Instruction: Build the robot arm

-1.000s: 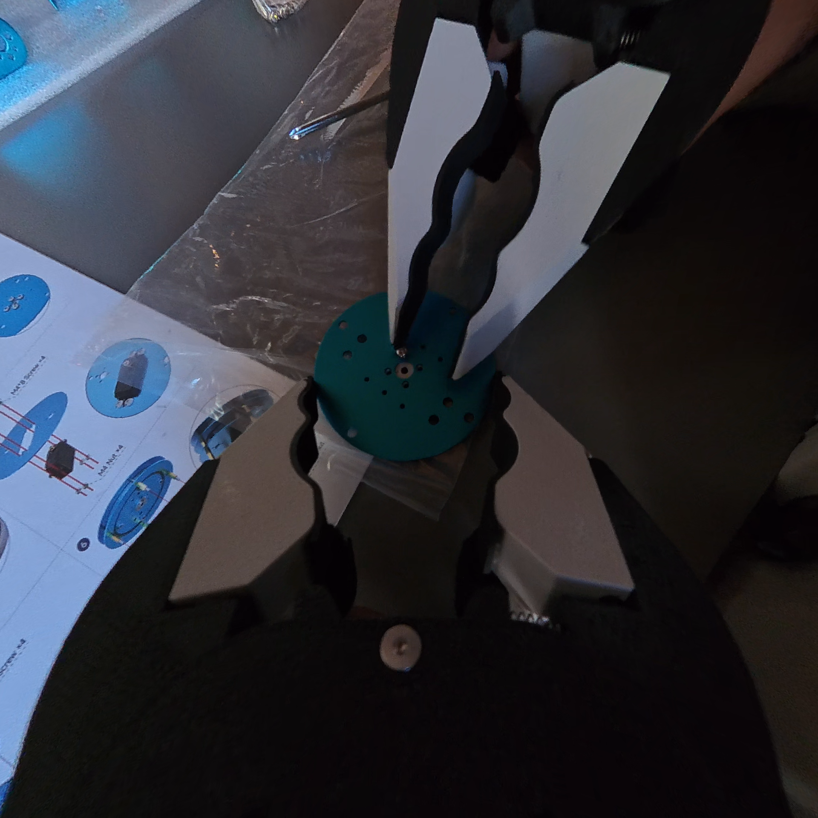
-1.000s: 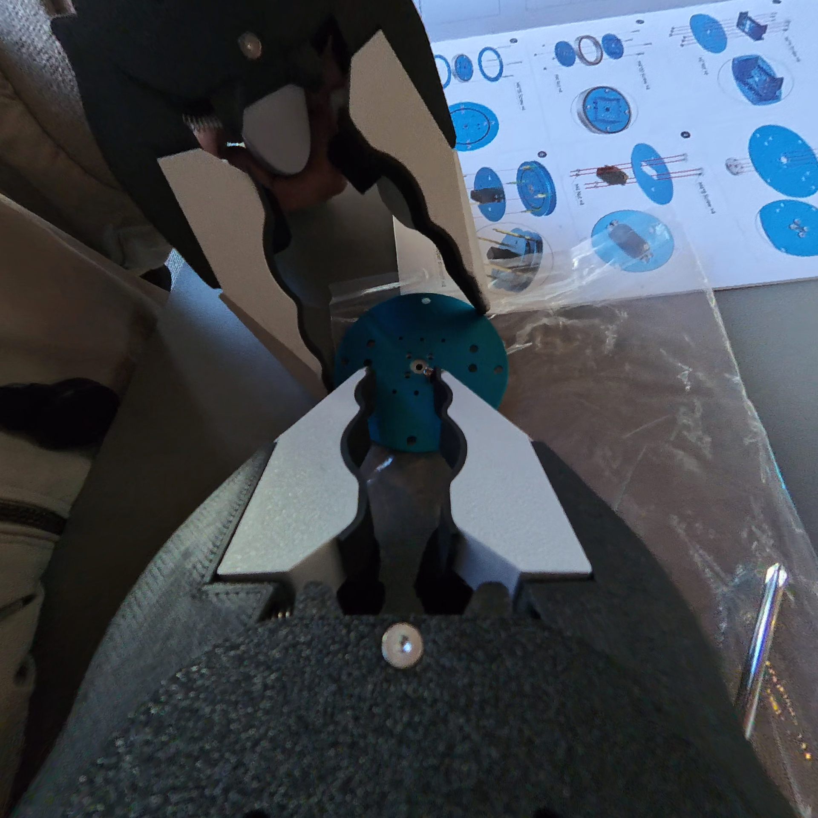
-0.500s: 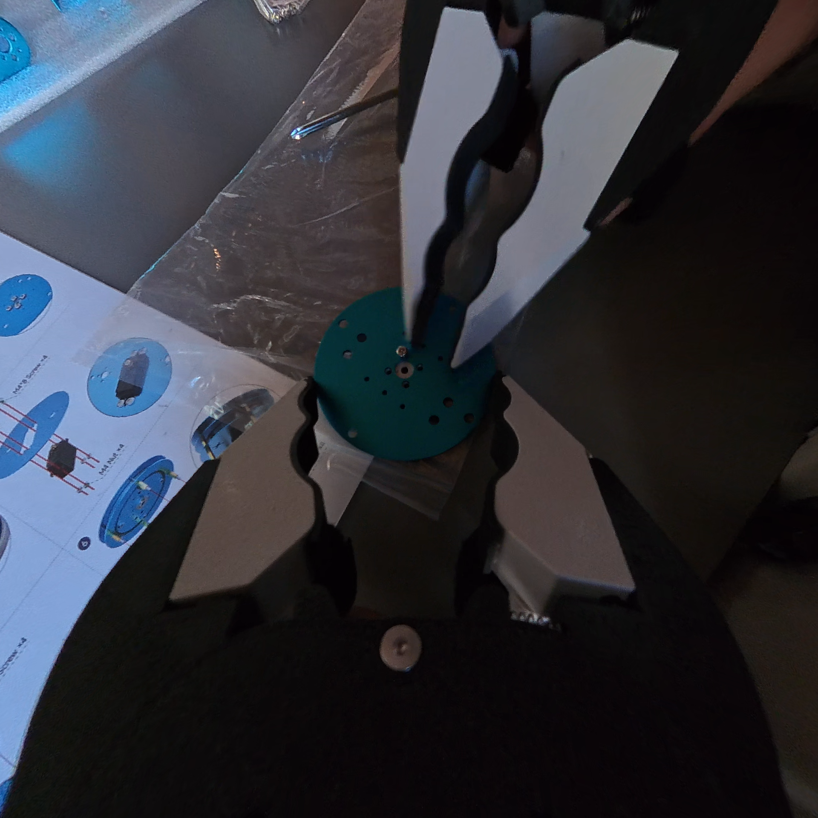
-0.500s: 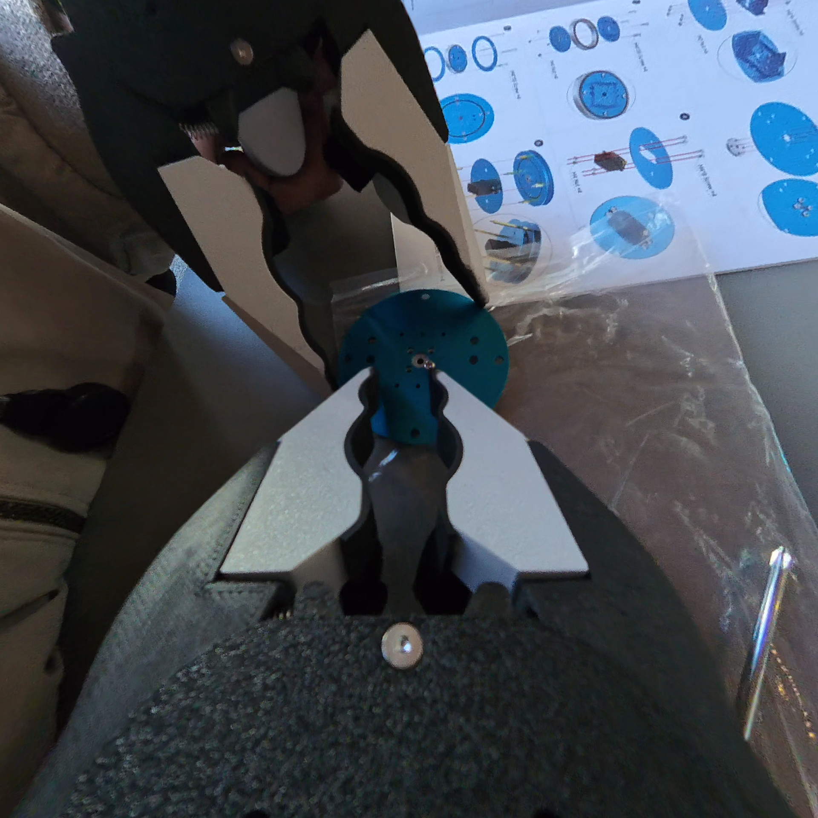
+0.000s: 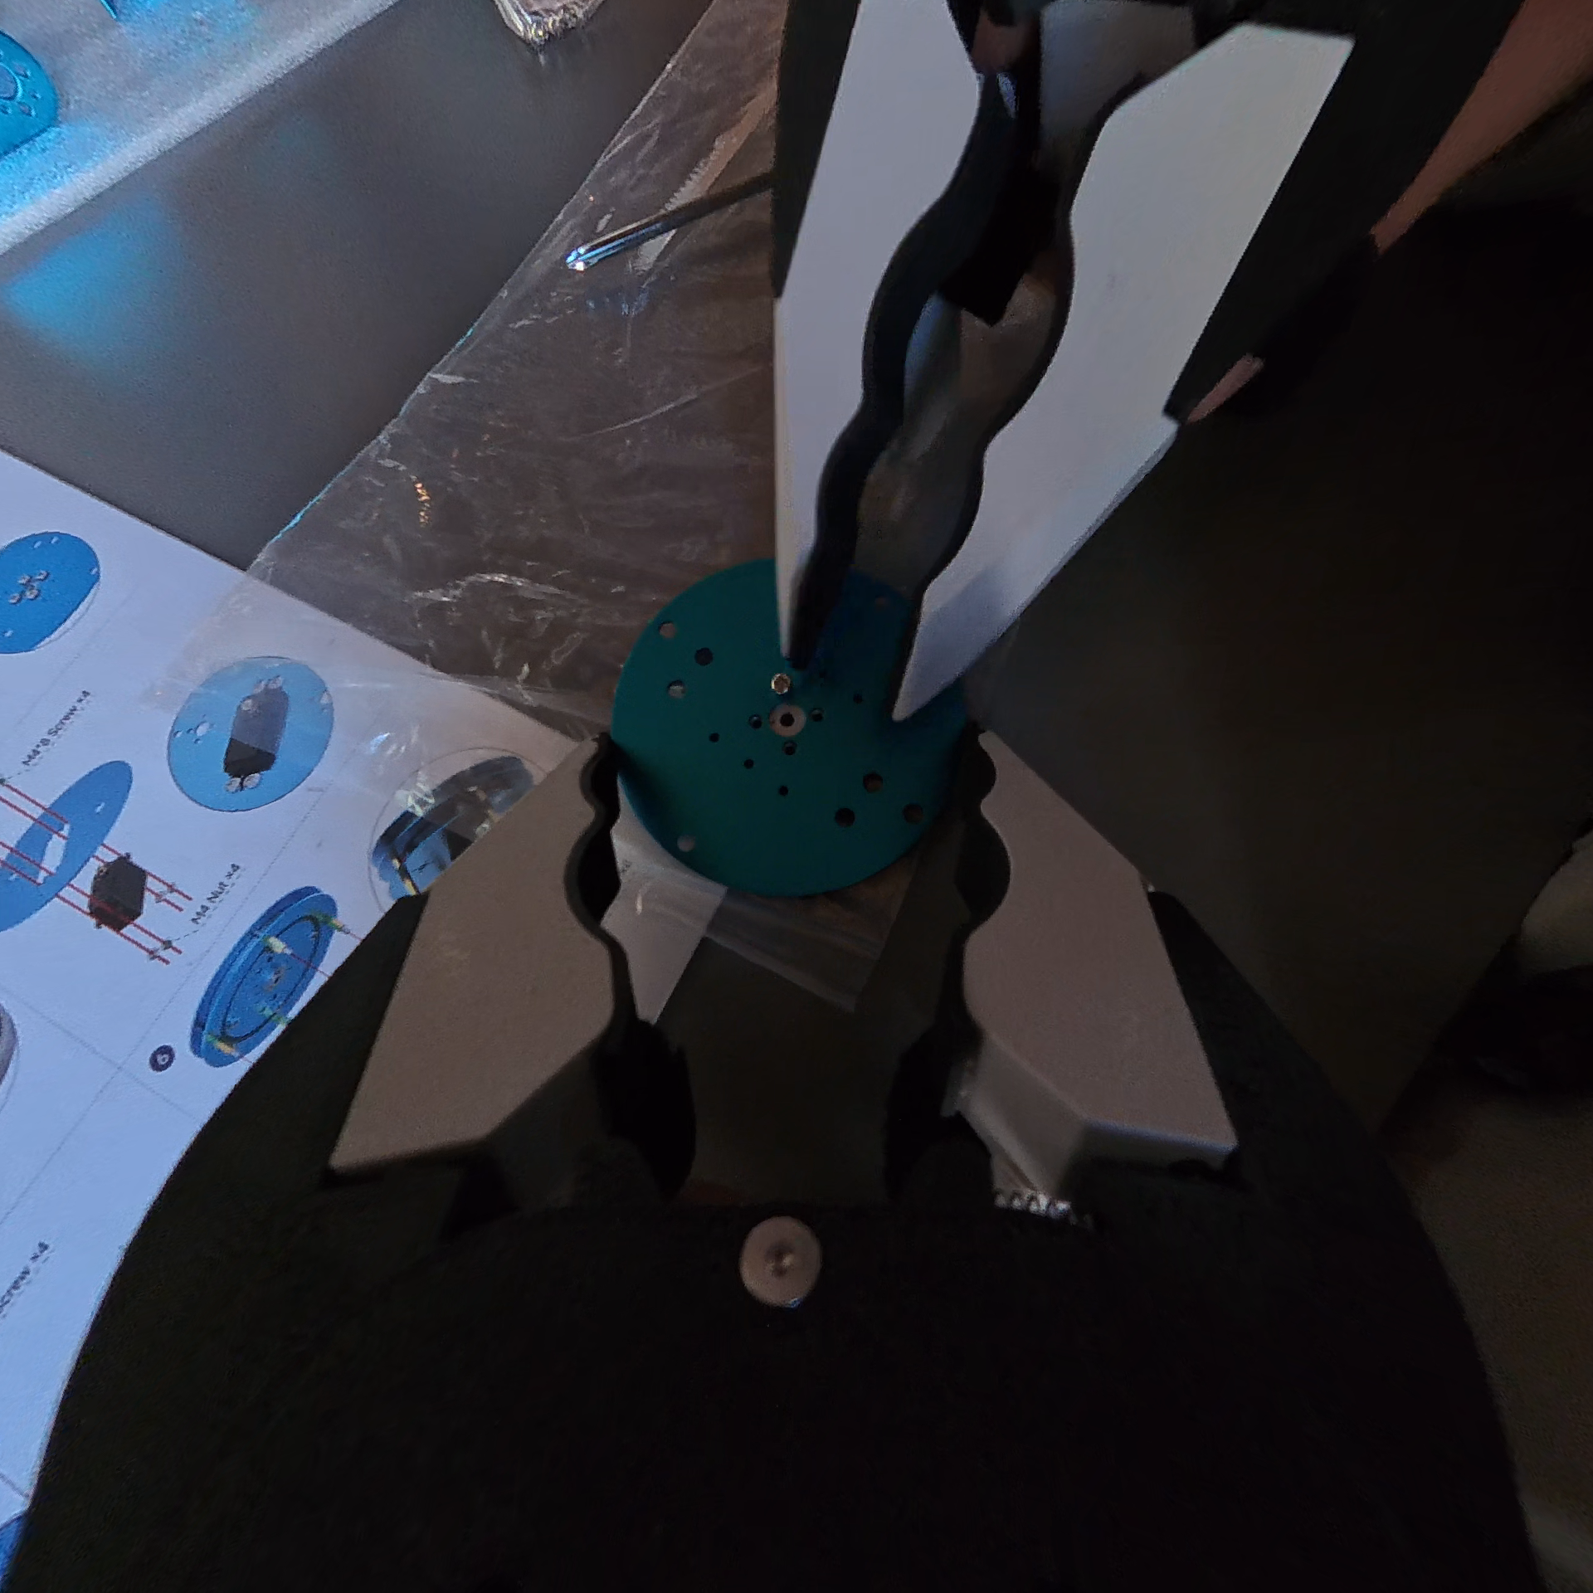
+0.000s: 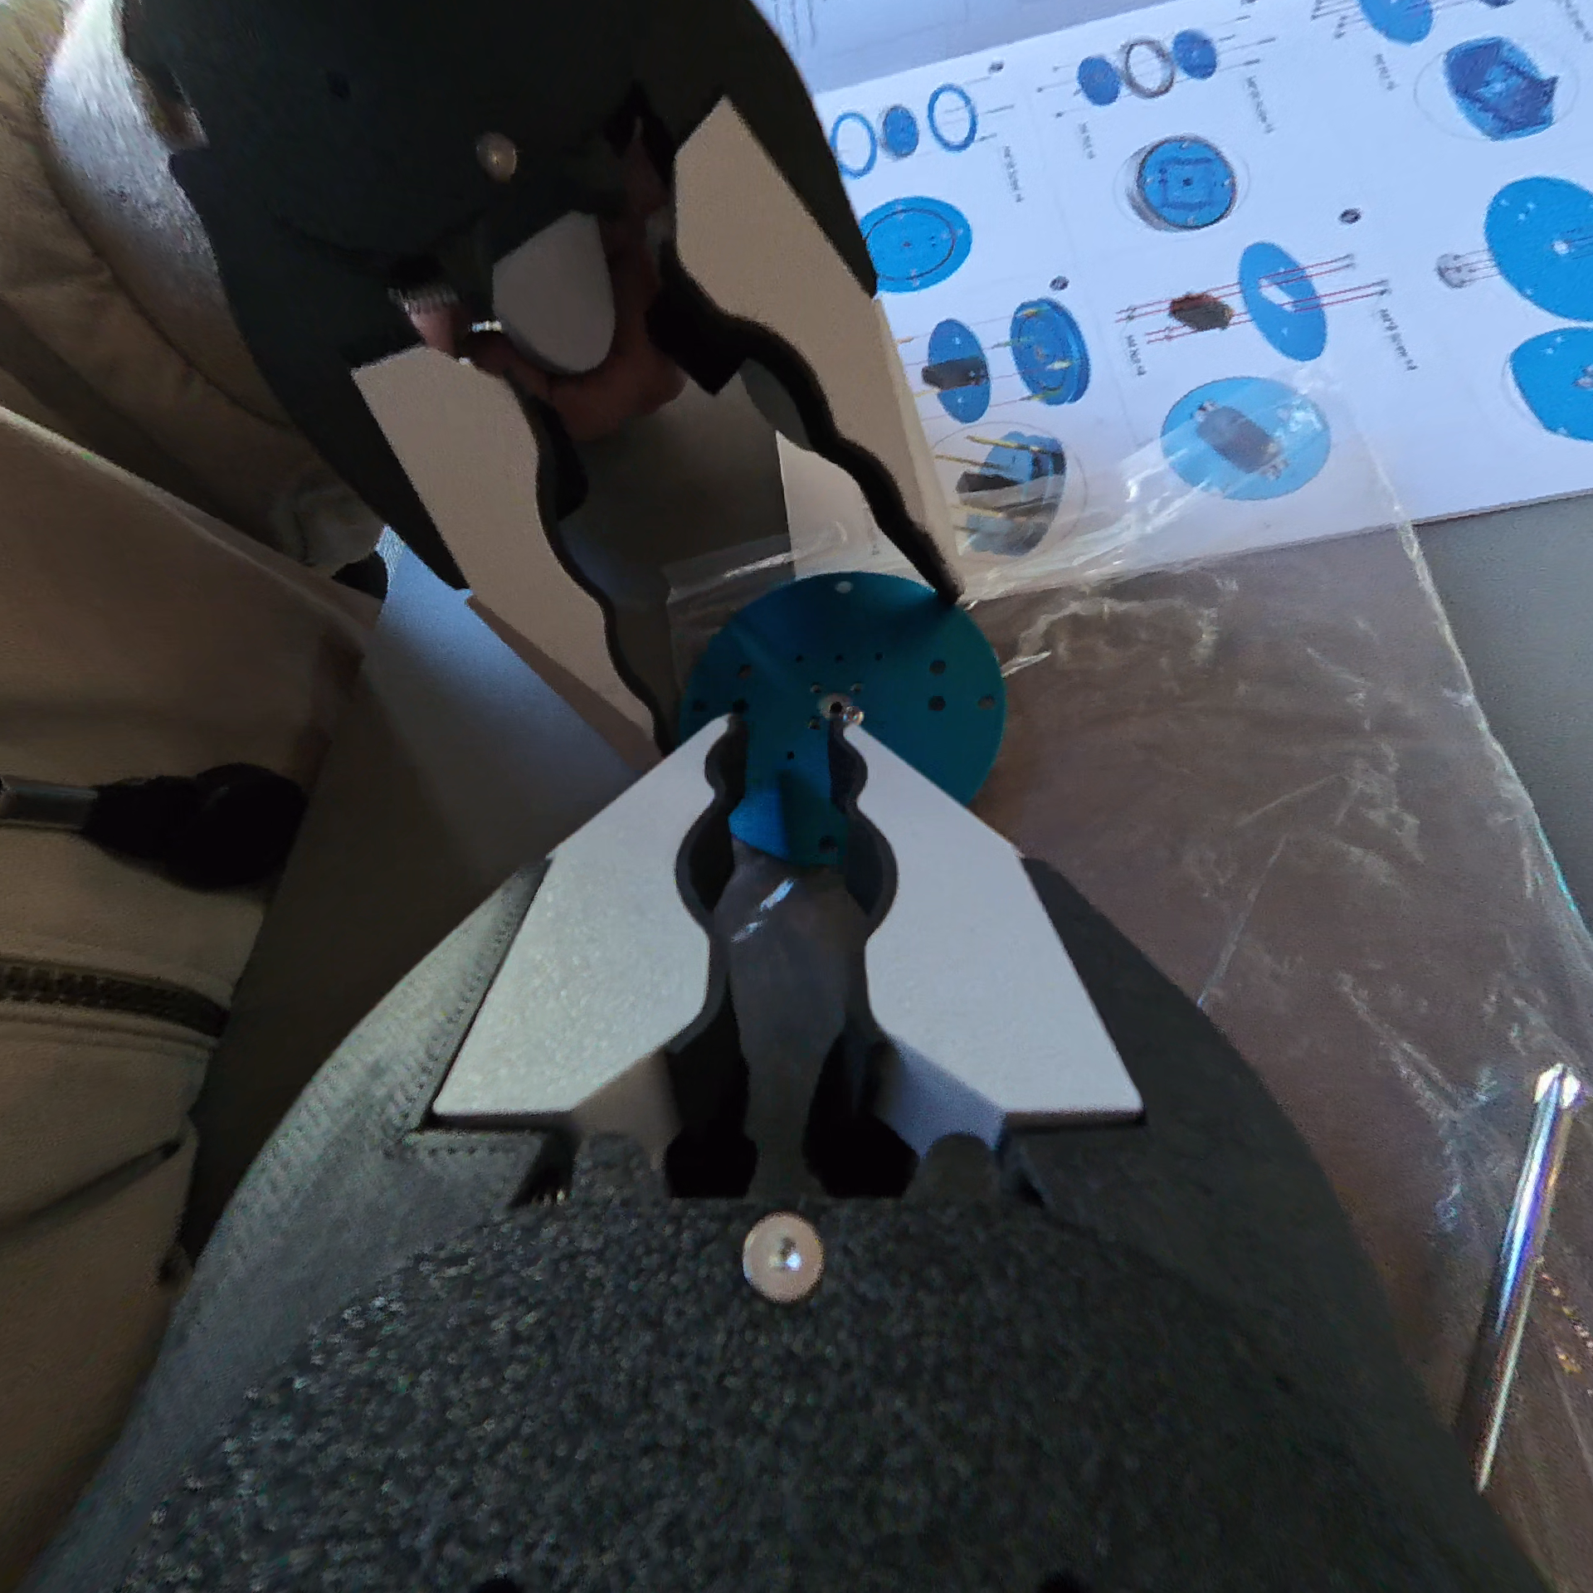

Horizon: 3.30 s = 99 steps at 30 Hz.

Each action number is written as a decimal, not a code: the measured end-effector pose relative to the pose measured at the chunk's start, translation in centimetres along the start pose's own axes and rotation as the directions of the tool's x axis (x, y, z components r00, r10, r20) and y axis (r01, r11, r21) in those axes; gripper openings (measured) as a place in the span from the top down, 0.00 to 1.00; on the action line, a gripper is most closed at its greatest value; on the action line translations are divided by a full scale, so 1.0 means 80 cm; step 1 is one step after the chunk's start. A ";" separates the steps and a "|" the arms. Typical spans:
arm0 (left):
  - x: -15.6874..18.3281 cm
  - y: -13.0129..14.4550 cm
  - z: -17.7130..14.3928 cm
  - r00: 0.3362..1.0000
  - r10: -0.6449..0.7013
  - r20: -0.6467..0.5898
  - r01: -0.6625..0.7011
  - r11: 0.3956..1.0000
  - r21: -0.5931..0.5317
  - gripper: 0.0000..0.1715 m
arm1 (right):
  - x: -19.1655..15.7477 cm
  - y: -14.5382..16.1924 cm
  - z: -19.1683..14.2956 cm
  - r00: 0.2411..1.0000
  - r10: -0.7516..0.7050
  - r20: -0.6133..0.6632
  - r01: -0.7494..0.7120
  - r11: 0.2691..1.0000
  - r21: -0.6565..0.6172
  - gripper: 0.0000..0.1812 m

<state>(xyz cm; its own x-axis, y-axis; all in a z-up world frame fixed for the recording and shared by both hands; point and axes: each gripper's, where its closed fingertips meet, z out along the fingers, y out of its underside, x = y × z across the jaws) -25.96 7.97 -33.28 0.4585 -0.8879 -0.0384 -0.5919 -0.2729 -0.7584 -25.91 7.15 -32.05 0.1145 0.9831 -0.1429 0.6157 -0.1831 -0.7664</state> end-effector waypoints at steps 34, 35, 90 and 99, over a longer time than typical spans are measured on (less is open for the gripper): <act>0.001 0.000 0.000 1.000 -0.001 -0.006 0.001 1.000 -0.001 0.53 | -0.004 0.006 0.000 1.000 0.021 0.010 -0.021 0.999 -0.039 0.93; 0.001 0.000 0.000 1.000 -0.001 -0.008 0.001 1.000 -0.001 0.53 | -0.002 0.004 -0.001 0.999 0.034 0.007 -0.034 0.999 -0.029 0.91; 0.001 0.000 0.000 1.000 0.004 -0.001 -0.004 1.000 -0.001 0.53 | 0.004 -0.004 0.004 0.997 -0.054 -0.063 0.055 0.999 0.002 0.82; 0.001 0.000 0.001 1.000 -0.003 -0.008 0.003 1.000 -0.001 0.53 | -0.003 0.000 -0.001 0.999 -0.011 -0.032 0.010 1.000 -0.015 0.92</act>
<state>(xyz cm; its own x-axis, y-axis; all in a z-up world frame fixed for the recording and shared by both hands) -25.89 7.92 -33.33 0.4551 -0.8899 -0.0309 -0.5914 -0.2762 -0.7576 -25.92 6.91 -31.96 0.1327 0.9845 -0.1143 0.6286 -0.1728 -0.7583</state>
